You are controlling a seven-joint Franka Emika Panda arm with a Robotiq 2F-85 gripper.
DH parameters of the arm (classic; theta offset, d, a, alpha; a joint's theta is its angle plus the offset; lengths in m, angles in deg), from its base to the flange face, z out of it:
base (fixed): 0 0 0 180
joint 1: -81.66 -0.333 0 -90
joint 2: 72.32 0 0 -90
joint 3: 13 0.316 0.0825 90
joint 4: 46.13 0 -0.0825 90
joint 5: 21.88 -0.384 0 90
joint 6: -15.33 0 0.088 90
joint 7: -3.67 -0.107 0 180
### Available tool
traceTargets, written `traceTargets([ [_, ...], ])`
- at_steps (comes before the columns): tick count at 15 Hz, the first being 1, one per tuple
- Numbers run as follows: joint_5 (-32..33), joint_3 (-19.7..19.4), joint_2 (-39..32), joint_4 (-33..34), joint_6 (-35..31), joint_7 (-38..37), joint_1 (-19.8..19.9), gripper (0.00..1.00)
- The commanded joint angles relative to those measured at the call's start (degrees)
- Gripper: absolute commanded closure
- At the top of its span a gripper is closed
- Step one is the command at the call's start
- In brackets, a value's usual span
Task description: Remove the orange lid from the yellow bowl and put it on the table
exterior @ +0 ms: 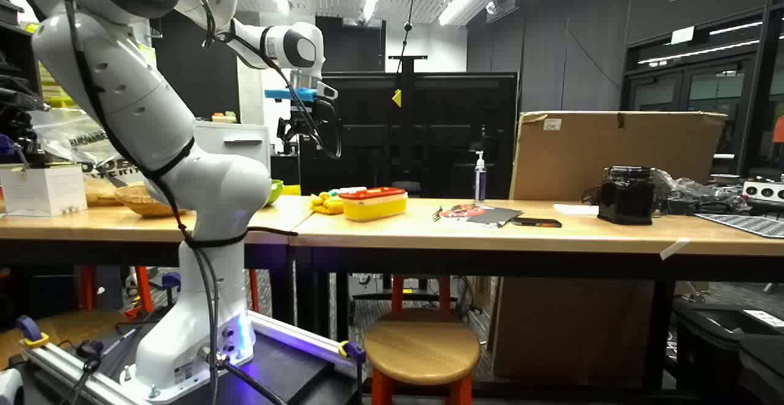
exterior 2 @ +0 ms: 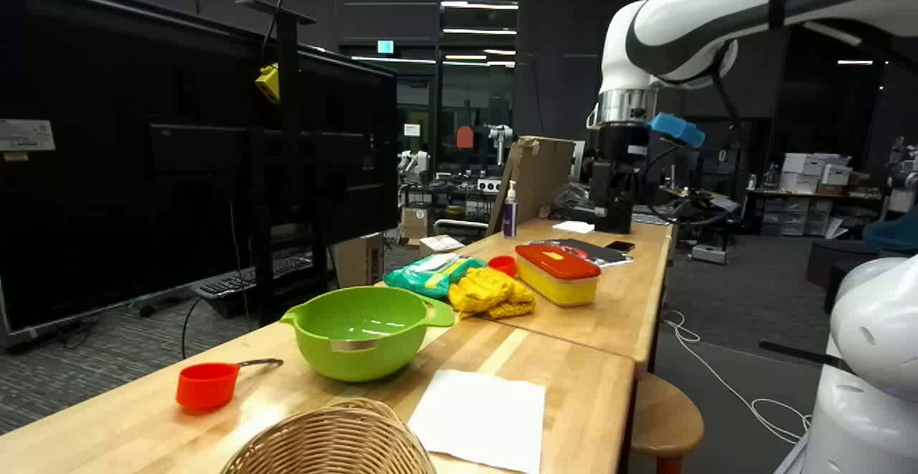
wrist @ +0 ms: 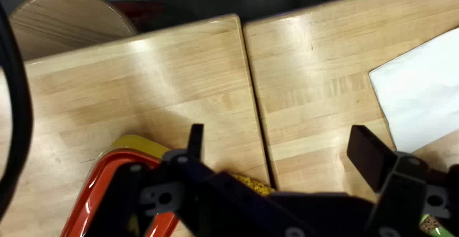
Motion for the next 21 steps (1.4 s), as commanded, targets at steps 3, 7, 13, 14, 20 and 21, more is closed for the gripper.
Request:
traceTargets([
  [3,-0.29,0.44,-0.05,0.28,0.17,0.29,0.59,0.0],
  [7,-0.29,0.44,-0.05,0.28,0.17,0.29,0.59,0.0],
  [13,0.8,0.74,-0.4,-0.46,-1.79,0.82,0.73,0.0],
  [14,0.96,0.67,-0.52,-0.69,-2.47,0.79,0.86,0.0],
  [20,7.03,1.69,-2.69,0.91,-10.74,-5.39,5.66,0.0],
  [21,7.64,1.22,-3.08,1.17,-12.18,-6.31,6.49,0.0],
])
